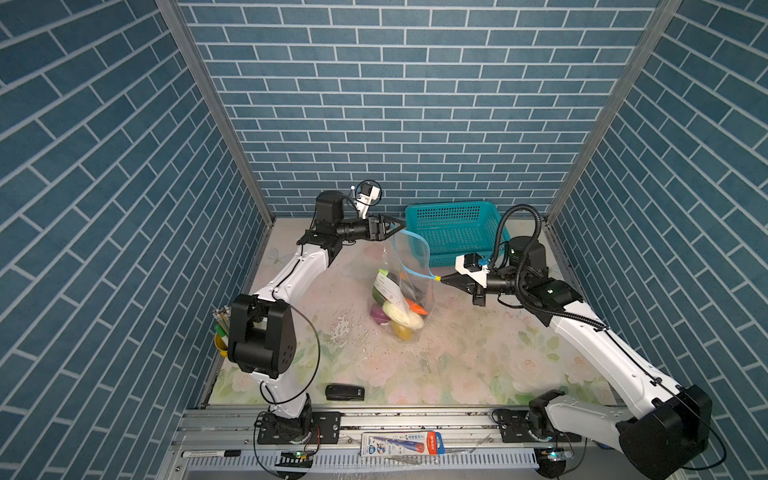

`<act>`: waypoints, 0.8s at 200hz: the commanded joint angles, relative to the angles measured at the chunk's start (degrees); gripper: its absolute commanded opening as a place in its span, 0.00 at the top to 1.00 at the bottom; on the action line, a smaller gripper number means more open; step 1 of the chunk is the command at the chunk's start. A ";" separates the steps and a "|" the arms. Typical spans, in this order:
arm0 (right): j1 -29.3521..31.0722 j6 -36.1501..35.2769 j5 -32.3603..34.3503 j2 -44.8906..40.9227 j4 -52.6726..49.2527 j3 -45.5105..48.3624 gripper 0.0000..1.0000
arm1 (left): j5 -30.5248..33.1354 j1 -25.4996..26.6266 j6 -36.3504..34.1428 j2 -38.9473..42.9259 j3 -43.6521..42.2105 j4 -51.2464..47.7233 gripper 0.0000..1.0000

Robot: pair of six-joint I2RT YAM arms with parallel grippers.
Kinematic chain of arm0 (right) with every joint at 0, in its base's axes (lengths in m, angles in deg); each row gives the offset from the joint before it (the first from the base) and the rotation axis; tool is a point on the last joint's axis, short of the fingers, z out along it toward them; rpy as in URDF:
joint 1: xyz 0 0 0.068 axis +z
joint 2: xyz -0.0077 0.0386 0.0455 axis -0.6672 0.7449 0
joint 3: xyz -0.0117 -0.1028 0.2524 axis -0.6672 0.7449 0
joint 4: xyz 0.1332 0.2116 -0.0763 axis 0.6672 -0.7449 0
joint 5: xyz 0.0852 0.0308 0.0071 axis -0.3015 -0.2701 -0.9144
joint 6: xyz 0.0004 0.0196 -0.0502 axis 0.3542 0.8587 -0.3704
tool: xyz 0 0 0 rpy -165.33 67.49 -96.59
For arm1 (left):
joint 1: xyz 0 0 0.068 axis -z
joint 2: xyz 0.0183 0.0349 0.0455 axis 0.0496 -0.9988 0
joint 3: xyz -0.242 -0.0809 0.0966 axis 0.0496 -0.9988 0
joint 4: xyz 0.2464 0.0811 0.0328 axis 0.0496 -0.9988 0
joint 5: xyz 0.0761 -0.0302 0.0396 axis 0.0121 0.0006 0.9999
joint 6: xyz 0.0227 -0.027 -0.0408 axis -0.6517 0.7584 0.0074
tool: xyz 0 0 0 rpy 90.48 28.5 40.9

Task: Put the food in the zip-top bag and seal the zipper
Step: 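Pull the left gripper back along the zipper, stretching the bag mouth taut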

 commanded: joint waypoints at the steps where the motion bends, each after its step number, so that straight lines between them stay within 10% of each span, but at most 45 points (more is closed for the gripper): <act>1: -0.60 -2.96 -2.55 0.55 0.54 -3.54 1.00 | -4.53 -0.39 -0.22 0.15 0.80 1.99 0.19; 160: -4.28 0.27 -4.35 0.41 4.68 -2.64 1.00 | -6.82 -2.73 0.38 5.03 -5.39 0.87 0.64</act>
